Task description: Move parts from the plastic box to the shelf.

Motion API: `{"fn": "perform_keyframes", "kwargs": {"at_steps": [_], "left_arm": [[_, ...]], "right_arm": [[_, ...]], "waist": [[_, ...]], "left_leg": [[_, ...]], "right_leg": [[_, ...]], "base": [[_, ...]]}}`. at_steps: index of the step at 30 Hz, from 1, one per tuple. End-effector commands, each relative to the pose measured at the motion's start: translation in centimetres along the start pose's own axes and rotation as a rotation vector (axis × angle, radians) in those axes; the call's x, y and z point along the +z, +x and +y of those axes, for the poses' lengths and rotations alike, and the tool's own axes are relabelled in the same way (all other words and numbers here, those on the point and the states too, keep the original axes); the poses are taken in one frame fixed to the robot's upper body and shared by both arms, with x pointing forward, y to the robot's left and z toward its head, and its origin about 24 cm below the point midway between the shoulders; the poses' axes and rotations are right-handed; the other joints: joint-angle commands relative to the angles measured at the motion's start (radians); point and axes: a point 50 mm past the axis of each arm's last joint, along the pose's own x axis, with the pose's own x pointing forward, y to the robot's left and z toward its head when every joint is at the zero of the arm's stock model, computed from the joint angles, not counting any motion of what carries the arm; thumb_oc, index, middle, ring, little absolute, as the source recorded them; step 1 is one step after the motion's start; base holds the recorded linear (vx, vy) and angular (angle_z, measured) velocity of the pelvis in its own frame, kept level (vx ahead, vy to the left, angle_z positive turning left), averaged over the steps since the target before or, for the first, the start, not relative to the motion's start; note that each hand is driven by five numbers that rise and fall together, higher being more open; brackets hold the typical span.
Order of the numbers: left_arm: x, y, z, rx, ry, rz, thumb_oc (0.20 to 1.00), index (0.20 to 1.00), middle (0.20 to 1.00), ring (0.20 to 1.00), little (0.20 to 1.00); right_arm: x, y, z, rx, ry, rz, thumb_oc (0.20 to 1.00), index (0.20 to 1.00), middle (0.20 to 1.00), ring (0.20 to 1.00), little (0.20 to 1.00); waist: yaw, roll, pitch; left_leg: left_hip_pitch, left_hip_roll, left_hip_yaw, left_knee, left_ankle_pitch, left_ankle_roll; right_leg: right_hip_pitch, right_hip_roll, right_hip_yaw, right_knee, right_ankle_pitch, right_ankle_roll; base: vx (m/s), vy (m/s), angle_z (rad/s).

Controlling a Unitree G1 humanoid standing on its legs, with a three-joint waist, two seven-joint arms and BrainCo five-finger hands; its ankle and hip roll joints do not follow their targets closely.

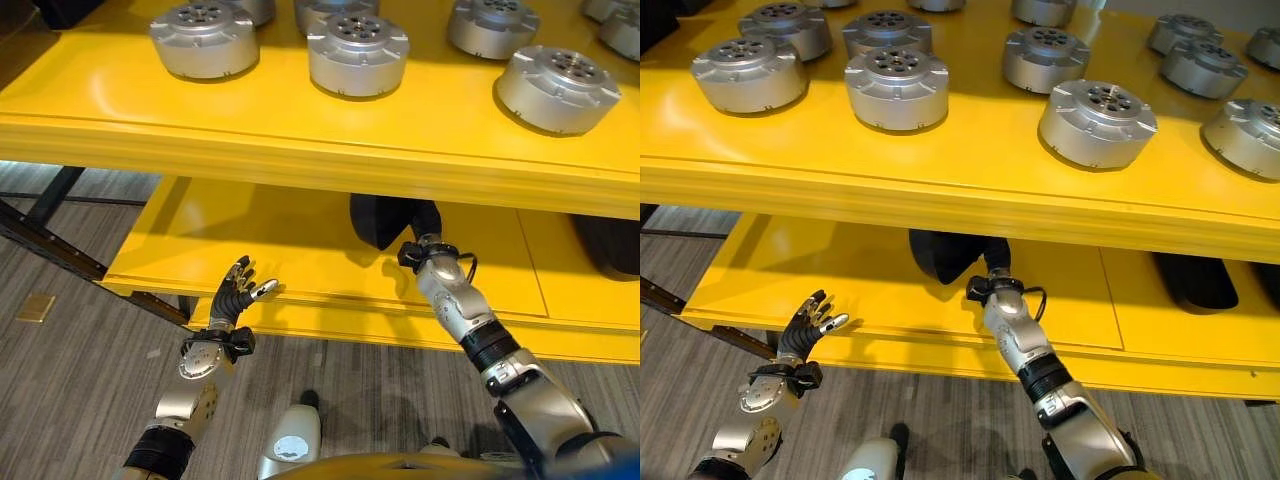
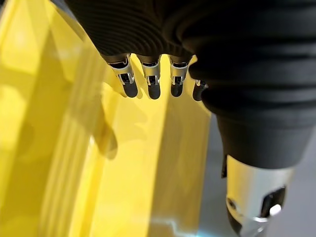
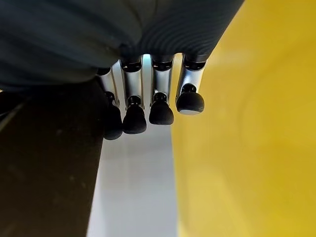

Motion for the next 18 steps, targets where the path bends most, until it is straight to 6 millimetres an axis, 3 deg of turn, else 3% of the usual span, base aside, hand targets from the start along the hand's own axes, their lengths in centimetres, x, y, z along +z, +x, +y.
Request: {"fn": "perform_keyframes", "kwargs": {"at_steps": [1, 6, 10, 11, 16, 18], "left_arm": [[1.7, 0.1, -1.7, -0.061, -0.028, -0.112, 1.000, 1.000, 1.000, 1.000, 1.000], [2.3, 0.0, -1.6, -0.072, -0.026, -0.140, 1.000, 1.000, 1.000, 1.000, 1.000], [2.3, -0.1, -1.6, -0.074, -0.021, -0.144, 1.000, 1.000, 1.000, 1.000, 1.000], [2.3, -0.3, -1.5, -0.078, -0.025, -0.146, 1.000, 1.000, 1.000, 1.000, 1.000], [2.2, -0.5, -1.5, -0.082, -0.025, -0.147, 1.000, 1.000, 1.000, 1.000, 1.000], [2.5, -0.5, -1.8, -0.102, -0.032, -0.163, 1.000, 1.000, 1.000, 1.000, 1.000]], "right_arm": [[3.6, 1.6, -1.1, -0.024, -0.094, -0.145, 0.200, 0.200, 0.200, 0.200, 0.200], [5.6, 4.2, -4.6, -0.120, -0.422, -0.123, 0.200, 0.200, 0.200, 0.200, 0.200], [6.4, 4.7, -5.6, -0.136, -0.543, -0.133, 0.200, 0.200, 0.200, 0.200, 0.200], [6.8, 5.1, -7.1, -0.176, -0.645, -0.100, 0.200, 0.200, 0.200, 0.200, 0.200], [5.5, 5.3, -9.3, -0.219, -0.783, 0.013, 0.200, 0.200, 0.200, 0.200, 0.200], [5.2, 5.1, -11.4, -0.281, -0.844, 0.073, 0.200, 0.200, 0.200, 0.200, 0.200]], "waist": [[-0.002, 0.025, -0.049], [0.014, 0.006, -0.027], [0.012, 0.003, -0.016], [0.009, -0.002, -0.007], [0.005, -0.007, 0.011], [0.006, -0.006, 0.026]], "left_leg": [[0.052, 0.066, -0.032, -0.125, 0.044, -0.042], [0.032, 0.070, -0.016, -0.127, 0.047, -0.042], [0.028, 0.074, -0.012, -0.130, 0.050, -0.042], [0.025, 0.079, -0.009, -0.132, 0.054, -0.042], [0.015, 0.087, -0.007, -0.128, 0.055, -0.044], [-0.005, 0.092, -0.010, -0.107, 0.053, -0.046]], "right_leg": [[-0.048, 0.004, 0.002, 0.136, -0.159, 0.094], [-0.067, 0.013, 0.007, 0.115, -0.136, 0.105], [-0.074, 0.018, 0.010, 0.112, -0.133, 0.105], [-0.084, 0.023, 0.013, 0.112, -0.129, 0.106], [-0.103, 0.030, 0.018, 0.122, -0.130, 0.105], [-0.119, 0.030, 0.018, 0.138, -0.134, 0.104]], "base": [[0.02, 0.002, -0.19], [0.00, -0.003, -0.08], [-0.03, -0.006, 0.01], [-0.04, -0.014, -0.07], [-0.05, -0.013, -0.06], [-0.07, -0.022, 0.03]]}}
